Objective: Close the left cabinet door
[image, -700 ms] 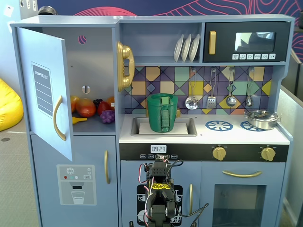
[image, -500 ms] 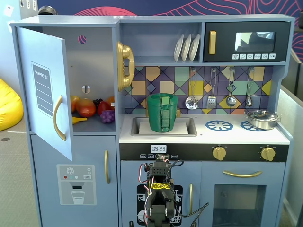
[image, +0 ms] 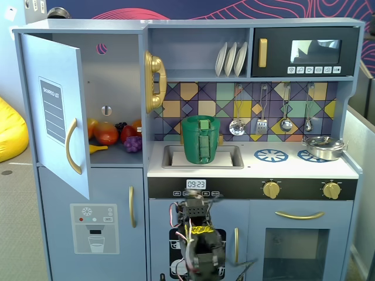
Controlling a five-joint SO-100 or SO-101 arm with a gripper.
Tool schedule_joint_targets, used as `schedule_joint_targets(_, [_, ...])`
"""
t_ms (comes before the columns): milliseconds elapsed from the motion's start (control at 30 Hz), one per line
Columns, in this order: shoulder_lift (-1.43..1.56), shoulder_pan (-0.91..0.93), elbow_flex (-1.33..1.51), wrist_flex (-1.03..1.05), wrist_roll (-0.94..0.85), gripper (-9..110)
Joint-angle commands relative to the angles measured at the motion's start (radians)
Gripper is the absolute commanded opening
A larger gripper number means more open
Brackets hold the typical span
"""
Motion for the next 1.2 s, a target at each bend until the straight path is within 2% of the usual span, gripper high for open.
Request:
schedule_joint_targets(0, [-0.020,-0.465,-0.167,-0.227,0.023,0])
schedule_joint_targets(167, [-0.081,-0.850,-0.232,-0.520,-0.245,0])
schedule_joint_targets(233, [-0.117,-0.966,-0.233,-0.638,-0.275,0])
schedule_joint_targets(500, [-0.374,-1.172,-0.241,-1.158,-0.291,0])
schedule_joint_targets(900, [-0.644,-1.401,-0.394,-1.373,-0.362,0])
schedule_joint_targets(1067, [-0.853,-1.407,-0.629,-1.408,-0.400,0])
schedule_joint_targets(1167, [-1.034,-1.387,-0.871,-1.394,-0.448,0])
